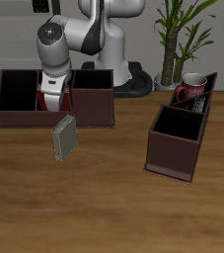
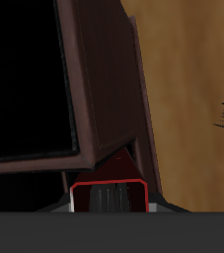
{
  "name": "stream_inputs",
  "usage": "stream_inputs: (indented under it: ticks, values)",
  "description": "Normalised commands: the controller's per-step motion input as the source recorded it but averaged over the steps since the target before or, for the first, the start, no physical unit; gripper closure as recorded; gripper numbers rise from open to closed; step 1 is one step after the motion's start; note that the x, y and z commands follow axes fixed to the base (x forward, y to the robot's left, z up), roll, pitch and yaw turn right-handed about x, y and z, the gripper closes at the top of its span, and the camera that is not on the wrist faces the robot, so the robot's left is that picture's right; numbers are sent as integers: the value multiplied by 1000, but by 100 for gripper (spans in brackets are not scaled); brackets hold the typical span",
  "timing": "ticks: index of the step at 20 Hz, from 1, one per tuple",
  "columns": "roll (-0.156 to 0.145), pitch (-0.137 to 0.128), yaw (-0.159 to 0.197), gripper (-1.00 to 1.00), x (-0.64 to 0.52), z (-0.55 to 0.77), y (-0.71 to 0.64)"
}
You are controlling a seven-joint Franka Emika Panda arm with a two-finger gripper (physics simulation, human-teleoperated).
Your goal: Place the red mug into the left desk caddy's left compartment and place the striped book into the left desk caddy's back compartment and place the red book into the back desk caddy's front compartment
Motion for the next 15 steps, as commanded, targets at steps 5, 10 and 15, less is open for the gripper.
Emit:
stream_inputs:
  ticks: [5, 10, 15]
  values:
    - [6, -8, -42, -100, -4, 107, 74]
    - [32, -43, -45, -100, -54, 299, 155]
    - [22, -51, -56, -100, -52, 374, 72]
